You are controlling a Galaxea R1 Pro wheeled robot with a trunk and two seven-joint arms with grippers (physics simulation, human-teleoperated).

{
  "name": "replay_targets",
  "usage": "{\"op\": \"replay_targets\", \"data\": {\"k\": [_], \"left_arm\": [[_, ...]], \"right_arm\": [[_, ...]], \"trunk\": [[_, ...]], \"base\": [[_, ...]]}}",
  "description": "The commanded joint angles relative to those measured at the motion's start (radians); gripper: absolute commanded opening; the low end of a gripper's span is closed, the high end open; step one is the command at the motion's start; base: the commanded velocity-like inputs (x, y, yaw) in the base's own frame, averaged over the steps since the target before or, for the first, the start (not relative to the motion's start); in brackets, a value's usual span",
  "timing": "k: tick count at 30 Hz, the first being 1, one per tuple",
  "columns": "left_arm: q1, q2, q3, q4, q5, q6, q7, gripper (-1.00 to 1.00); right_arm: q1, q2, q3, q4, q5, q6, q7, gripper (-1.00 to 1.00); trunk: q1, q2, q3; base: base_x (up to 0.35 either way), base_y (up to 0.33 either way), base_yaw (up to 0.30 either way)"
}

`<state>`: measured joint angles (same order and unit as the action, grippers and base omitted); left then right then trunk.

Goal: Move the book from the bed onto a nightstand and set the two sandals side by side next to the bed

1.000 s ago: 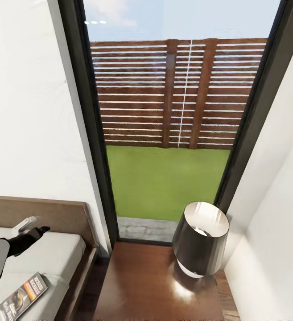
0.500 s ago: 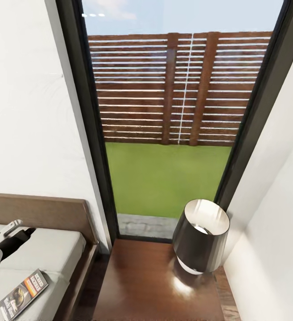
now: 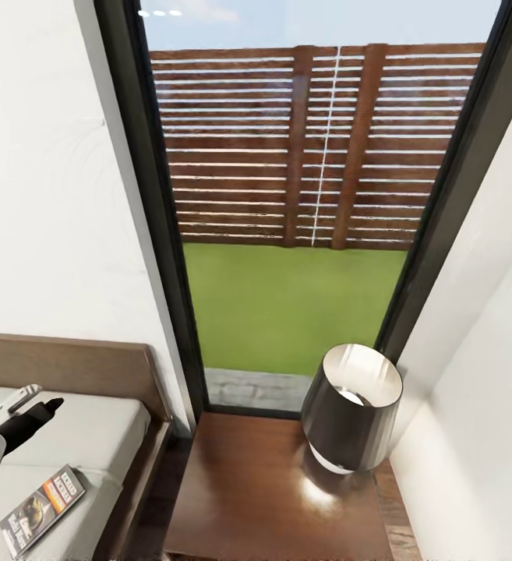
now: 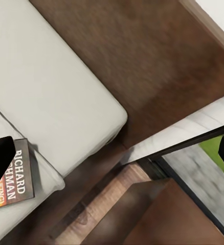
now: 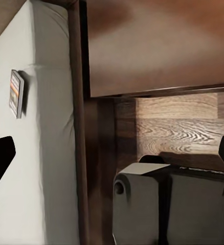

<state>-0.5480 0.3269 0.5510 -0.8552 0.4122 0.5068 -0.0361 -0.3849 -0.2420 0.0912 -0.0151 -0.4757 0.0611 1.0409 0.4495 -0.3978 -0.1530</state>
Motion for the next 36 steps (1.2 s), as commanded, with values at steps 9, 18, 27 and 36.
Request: {"op": "replay_targets", "data": {"k": [9, 18, 27, 36], "left_arm": [[-0.001, -0.003, 0.003, -0.001, 0.006, 0.01, -0.008, 1.0], [-0.001, -0.005, 0.003, -0.001, 0.005, 0.004, -0.009, 1.0], [-0.001, -0.005, 0.004, -0.001, 0.007, 0.005, -0.013, 1.0], [-0.001, -0.023, 0.004, -0.001, 0.006, 0.004, -0.013, 1.0]], "right_arm": [[-0.001, 0.0, 0.008, 0.0, -0.011, 0.006, 0.0, 1.0], [-0.001, 0.0, 0.008, 0.0, -0.01, 0.006, -0.001, 1.0], [-0.001, 0.0, 0.008, 0.0, -0.009, 0.005, -0.001, 1.0], [0.0, 0.0, 0.009, 0.0, -0.009, 0.005, -0.001, 1.0]], "trunk": [[0.001, -0.002, -0.016], [0.001, -0.002, -0.031], [0.001, -0.002, -0.045], [0.001, -0.002, -0.059]], "base": [[0.0, 0.0, 0.0], [0.0, 0.0, 0.0], [0.0, 0.0, 0.0], [0.0, 0.0, 0.0]]}}
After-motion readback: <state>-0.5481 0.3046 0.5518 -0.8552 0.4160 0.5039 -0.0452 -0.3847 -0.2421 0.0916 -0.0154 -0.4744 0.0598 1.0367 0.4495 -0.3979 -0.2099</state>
